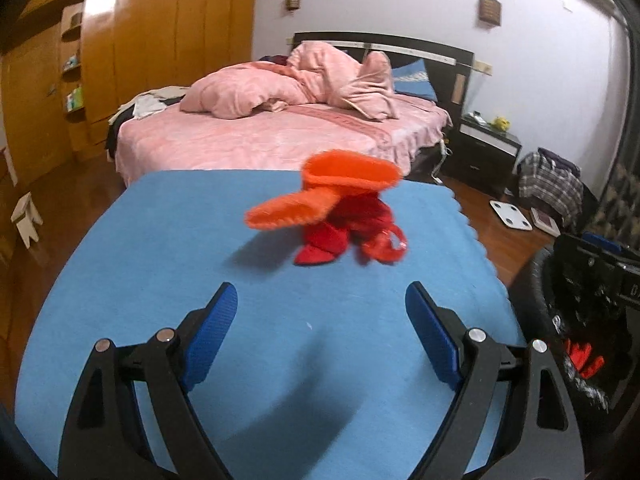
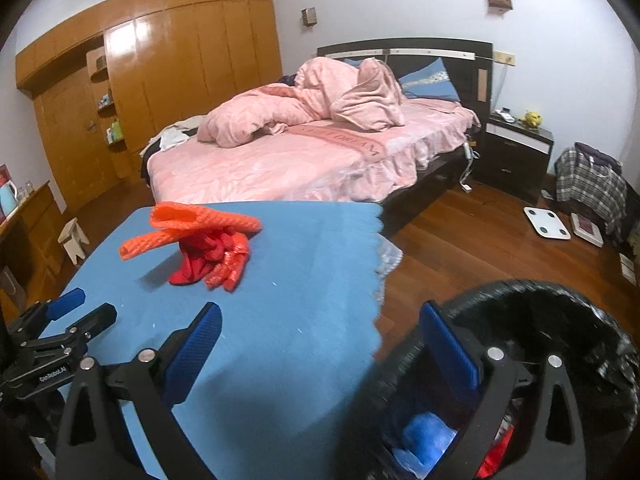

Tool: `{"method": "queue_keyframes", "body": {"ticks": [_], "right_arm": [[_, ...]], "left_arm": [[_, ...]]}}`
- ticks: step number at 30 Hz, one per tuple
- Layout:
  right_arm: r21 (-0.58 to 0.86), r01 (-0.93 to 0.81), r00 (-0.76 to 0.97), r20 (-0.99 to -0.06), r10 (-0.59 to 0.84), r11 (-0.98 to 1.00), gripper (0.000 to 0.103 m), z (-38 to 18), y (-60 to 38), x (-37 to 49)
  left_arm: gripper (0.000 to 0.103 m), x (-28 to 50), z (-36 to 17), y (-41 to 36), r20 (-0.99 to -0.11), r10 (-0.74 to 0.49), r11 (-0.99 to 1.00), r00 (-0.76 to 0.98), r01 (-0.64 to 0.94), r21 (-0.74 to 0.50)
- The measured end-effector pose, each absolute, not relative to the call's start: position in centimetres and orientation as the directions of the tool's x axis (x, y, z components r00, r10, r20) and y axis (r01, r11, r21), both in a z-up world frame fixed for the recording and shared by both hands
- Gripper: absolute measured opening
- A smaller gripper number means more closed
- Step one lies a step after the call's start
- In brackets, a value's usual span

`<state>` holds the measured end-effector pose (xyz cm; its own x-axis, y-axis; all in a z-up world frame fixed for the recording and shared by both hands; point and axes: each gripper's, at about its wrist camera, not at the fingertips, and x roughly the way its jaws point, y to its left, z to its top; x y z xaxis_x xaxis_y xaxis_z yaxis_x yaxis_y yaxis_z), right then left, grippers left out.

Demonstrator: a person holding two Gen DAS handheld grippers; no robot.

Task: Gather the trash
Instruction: 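Grasp the orange mesh sleeve with the left gripper and lift it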

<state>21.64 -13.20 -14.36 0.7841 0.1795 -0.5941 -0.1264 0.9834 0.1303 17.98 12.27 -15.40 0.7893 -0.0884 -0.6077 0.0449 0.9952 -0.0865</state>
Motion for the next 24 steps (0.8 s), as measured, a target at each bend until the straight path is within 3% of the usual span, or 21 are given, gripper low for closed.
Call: {"method": "queue_keyframes", "body": {"ticks": [24], "right_arm": [[0.112, -0.165, 0.771, -0.604, 0.199, 0.980, 0.097, -14.5, -10.1, 27.2]], "left_arm": [[0.084, 26.3, -14.5, 11.8, -0.592, -0.031, 0.999, 0.806, 0.044, 0.008]]}}
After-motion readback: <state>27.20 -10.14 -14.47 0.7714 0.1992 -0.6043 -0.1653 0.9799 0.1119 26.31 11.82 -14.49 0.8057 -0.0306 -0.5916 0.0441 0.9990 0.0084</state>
